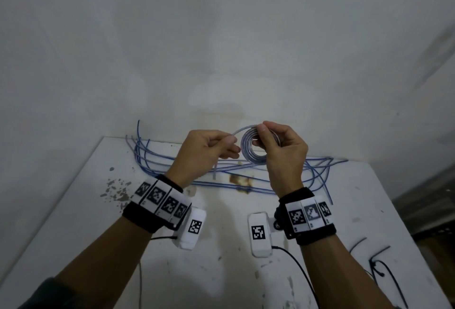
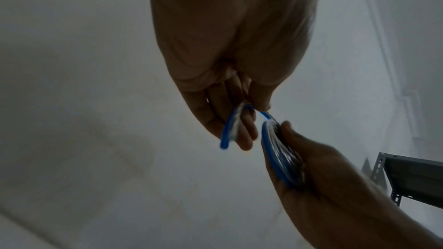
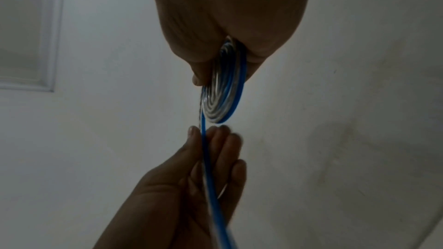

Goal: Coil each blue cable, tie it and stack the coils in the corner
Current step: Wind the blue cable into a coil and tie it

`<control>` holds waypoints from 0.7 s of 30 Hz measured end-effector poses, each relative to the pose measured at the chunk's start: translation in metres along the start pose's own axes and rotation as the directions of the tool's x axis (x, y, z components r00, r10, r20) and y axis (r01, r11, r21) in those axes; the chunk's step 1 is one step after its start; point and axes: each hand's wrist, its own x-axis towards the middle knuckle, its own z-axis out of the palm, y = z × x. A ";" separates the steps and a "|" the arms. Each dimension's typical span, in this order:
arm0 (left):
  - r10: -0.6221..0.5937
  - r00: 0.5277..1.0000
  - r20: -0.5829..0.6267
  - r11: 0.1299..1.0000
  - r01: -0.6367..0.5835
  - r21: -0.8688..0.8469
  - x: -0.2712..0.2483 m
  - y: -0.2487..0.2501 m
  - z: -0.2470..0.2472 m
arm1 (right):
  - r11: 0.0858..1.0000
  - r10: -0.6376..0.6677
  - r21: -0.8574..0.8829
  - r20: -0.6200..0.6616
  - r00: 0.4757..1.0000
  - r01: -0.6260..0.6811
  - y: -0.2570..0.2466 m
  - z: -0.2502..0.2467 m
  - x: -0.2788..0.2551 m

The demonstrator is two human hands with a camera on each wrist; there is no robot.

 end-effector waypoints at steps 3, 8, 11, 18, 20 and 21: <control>-0.065 0.997 -0.031 0.983 0.059 -0.175 -0.014 -0.006 0.019 | 1.000 0.013 0.026 -0.027 1.000 -0.012 0.001 0.003 0.000; -0.145 0.989 -0.014 0.932 0.132 -0.337 -0.024 -0.006 0.034 | 0.996 0.027 0.085 -0.088 0.996 -0.019 0.004 0.007 -0.003; -0.143 0.989 -0.022 0.939 0.129 -0.318 -0.023 -0.003 0.037 | 0.993 0.014 0.114 -0.142 0.990 0.002 0.007 0.011 -0.006; -0.212 0.977 -0.034 0.923 0.189 -0.335 -0.024 -0.005 0.044 | 0.998 0.013 0.067 -0.160 0.987 -0.003 0.018 0.014 -0.008; -0.226 0.973 -0.042 0.928 0.202 -0.314 -0.022 -0.006 0.040 | 0.999 0.027 0.034 -0.120 0.992 -0.023 0.020 0.014 -0.010; -0.229 0.972 -0.049 0.931 0.204 -0.301 -0.020 -0.006 0.037 | 0.999 0.037 0.021 -0.095 0.995 -0.035 0.021 0.013 -0.012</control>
